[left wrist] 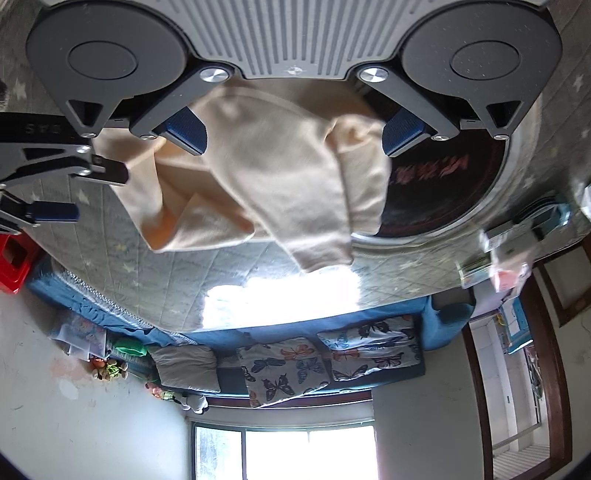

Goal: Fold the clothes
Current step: 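Lower both grippers onto the sweatshirt edges and close them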

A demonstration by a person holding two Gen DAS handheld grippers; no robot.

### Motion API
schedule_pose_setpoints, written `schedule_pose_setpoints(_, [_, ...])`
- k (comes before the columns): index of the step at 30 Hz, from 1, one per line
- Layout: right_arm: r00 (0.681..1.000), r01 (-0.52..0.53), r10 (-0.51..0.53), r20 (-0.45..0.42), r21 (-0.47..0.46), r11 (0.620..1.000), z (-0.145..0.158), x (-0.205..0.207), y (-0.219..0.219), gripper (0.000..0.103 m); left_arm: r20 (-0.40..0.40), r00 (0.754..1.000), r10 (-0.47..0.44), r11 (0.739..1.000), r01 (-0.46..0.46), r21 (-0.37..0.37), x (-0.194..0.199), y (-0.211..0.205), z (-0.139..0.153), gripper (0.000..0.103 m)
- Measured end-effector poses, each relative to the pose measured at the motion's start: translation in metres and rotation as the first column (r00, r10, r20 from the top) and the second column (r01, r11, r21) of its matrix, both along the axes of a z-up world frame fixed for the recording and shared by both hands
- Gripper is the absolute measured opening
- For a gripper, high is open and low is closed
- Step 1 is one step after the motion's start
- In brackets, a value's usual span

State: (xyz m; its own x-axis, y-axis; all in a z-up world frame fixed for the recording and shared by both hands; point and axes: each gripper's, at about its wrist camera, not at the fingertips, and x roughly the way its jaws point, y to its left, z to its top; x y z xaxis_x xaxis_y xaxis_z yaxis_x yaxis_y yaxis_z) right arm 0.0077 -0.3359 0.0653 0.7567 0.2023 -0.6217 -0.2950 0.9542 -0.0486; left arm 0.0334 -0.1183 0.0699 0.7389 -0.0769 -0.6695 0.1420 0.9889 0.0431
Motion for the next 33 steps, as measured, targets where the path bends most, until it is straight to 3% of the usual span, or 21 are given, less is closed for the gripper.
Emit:
schedule_pose_setpoints(9, [0.999,-0.032,0.032,0.000,-0.043,0.999,-0.008,0.071,0.007,0.063,-0.011,0.999,-0.030,0.999,0.030,-0.021,0.049,-0.007,-0.007,0.087])
schedule_pose_setpoints(13, [0.999,-0.042,0.041,-0.030,-0.036,0.998,-0.018,0.097,0.006,0.054,-0.022,0.999,-0.041,0.999,0.040,-0.026,0.066,-0.009,-0.013,0.085])
schedule_pose_setpoints(15, [0.998,-0.056,0.055,-0.027,-0.050,0.997,-0.021,0.102,0.009,0.053,-0.027,0.999,-0.047,0.999,0.046,-0.020,0.076,-0.011,-0.016,0.084])
schedule_pose_setpoints(22, [0.996,-0.089,0.088,-0.028,-0.056,0.994,-0.027,0.111,0.017,0.026,-0.053,0.997,-0.050,0.998,0.048,-0.030,0.114,-0.014,-0.026,0.078])
schedule_pose_setpoints(28, [0.993,-0.118,0.116,-0.021,-0.069,0.991,-0.028,0.111,0.018,0.024,-0.086,0.994,-0.075,0.997,0.073,-0.018,0.131,-0.020,-0.040,0.056])
schedule_pose_setpoints(29, [0.993,-0.113,0.112,-0.024,-0.062,0.992,-0.028,0.111,0.017,0.013,-0.087,0.993,-0.078,0.997,0.077,-0.014,0.132,-0.021,-0.043,0.050])
schedule_pose_setpoints(33, [0.998,-0.070,0.070,-0.001,-0.020,0.997,-0.021,0.107,0.005,0.004,-0.076,0.993,-0.089,0.996,0.088,-0.012,0.130,-0.019,-0.045,0.050])
